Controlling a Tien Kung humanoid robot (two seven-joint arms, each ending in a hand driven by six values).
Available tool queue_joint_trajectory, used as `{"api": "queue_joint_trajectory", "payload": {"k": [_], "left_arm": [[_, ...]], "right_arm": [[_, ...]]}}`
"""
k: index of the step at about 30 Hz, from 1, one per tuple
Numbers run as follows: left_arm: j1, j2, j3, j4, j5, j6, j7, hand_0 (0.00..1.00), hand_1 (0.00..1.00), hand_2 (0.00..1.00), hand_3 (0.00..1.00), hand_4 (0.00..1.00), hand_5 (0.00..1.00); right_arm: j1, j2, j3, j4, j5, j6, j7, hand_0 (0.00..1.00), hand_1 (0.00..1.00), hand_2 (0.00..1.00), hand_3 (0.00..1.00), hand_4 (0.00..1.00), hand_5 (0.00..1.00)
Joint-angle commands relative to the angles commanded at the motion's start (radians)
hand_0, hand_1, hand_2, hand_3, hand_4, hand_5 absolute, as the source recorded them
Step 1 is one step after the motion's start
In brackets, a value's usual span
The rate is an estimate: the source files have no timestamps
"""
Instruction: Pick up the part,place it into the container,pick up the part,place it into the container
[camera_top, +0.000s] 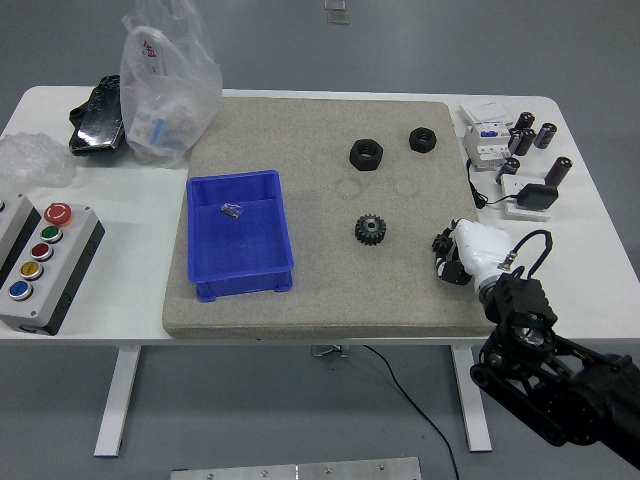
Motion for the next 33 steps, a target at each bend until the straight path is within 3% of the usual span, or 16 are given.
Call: {"api": "queue_joint_trajectory", "payload": {"k": [9, 12, 20, 27, 30, 31, 33], "left_arm": [[0.002, -0.002, -0.008, 0.000, 0.008, 0.001, 0.007, 0.758, 0.653, 0.606, 0.650, 0.684, 0.308], [0.002, -0.002, -0.009, 0.000, 0.010, 0.001, 0.010, 0.758, 0.653, 0.606, 0.650, 0.684, 0.308], [-0.002, -0.001, -0.007, 0.000, 0.013, 0.000, 0.018, 0.757, 0.654, 0.606, 0.649, 0.683, 0.307], [-0.004, -0.002, -0.009, 0.000, 0.015, 0.000, 0.025, 0.758, 0.654, 0.606, 0.650, 0.684, 0.307], [-0.005, -0.003, -0.015, 0.000, 0.019, 0.001, 0.029, 0.758, 0.654, 0.606, 0.650, 0.684, 0.307], [-0.005, -0.004, -0.016, 0.000, 0.019, 0.000, 0.030, 0.758, 0.651, 0.599, 0.651, 0.686, 0.308], [-0.006, -0.005, -0.017, 0.000, 0.020, 0.000, 0.030, 0.758, 0.651, 0.599, 0.651, 0.686, 0.308]], "right_arm": [[0.103, -0.011, -0.112, 0.094, 0.019, -0.032, 0.000, 0.215, 0.375, 0.244, 0.452, 0.273, 0.104], [0.165, 0.009, -0.173, 0.119, 0.058, -0.038, 0.000, 0.215, 0.375, 0.244, 0.452, 0.273, 0.104], [0.341, 0.107, -0.338, 0.134, 0.223, -0.075, 0.000, 0.209, 0.374, 0.244, 0.454, 0.277, 0.097], [0.430, 0.155, -0.404, 0.125, 0.240, -0.057, 0.000, 0.212, 0.382, 0.239, 0.473, 0.289, 0.071], [0.448, 0.165, -0.427, 0.115, 0.235, -0.019, 0.000, 0.212, 0.382, 0.239, 0.473, 0.289, 0.071], [0.452, 0.168, -0.435, 0.113, 0.230, 0.000, 0.000, 0.225, 0.399, 0.236, 0.567, 0.354, 0.041], [0.458, 0.173, -0.450, 0.111, 0.223, 0.031, 0.000, 0.225, 0.399, 0.236, 0.567, 0.354, 0.041]]}}
